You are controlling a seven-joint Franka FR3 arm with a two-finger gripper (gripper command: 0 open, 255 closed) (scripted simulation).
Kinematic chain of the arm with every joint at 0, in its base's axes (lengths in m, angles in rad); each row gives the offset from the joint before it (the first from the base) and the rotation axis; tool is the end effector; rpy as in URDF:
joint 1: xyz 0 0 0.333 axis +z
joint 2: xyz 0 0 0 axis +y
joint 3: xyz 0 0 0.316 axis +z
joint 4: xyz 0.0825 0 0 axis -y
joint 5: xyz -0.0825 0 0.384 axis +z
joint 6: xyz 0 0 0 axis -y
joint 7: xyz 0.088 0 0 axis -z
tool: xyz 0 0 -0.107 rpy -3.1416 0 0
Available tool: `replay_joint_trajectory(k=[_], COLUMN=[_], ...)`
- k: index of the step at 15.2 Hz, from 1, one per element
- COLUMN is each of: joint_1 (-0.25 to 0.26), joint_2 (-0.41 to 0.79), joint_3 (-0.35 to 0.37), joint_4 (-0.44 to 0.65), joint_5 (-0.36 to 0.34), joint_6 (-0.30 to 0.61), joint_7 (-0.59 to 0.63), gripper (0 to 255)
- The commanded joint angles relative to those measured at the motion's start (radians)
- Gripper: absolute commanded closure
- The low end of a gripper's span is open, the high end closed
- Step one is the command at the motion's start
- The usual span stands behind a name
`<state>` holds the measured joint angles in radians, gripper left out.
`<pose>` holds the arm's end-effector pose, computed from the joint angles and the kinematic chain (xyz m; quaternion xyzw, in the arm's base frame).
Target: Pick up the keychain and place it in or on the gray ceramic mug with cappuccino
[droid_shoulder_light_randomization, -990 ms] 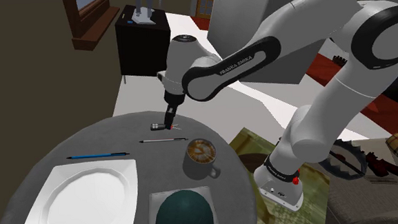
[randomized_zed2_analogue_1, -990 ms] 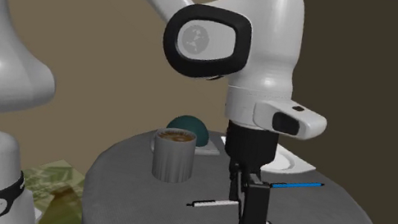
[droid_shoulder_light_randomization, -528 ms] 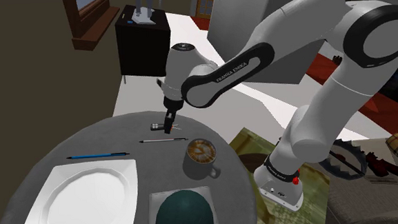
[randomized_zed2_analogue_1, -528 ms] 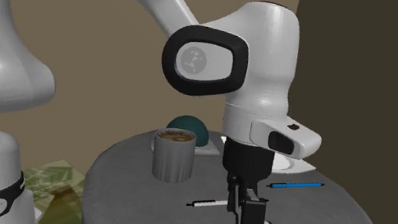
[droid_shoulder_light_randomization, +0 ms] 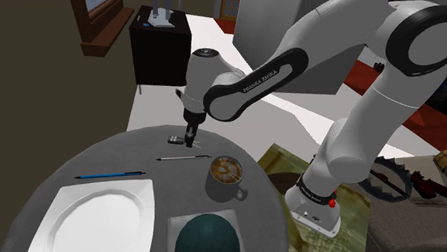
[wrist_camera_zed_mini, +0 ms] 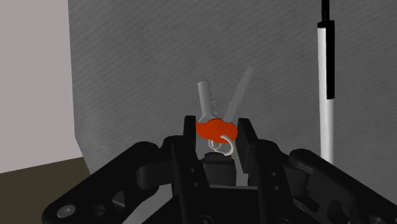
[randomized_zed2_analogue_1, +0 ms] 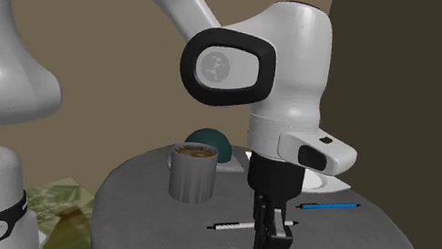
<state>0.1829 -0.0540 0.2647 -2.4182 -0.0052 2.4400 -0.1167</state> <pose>0.4412 0.2117 0.3362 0.9592 0.2801 0.0379 0.0026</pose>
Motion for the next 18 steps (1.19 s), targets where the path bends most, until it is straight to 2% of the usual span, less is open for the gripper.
replay_joint_trajectory(k=[1,6,18], joint_1=[-0.001,-0.001,0.002], joint_2=[0.0,0.002,-0.1], joint_3=[-0.001,-0.001,-0.008], joint_4=[-0.001,-0.001,0.07], joint_5=[0.0,-0.001,0.034], joint_6=[-0.001,0.001,-0.169], joint_7=[0.0,0.0,-0.028], gripper=[255,255,255])
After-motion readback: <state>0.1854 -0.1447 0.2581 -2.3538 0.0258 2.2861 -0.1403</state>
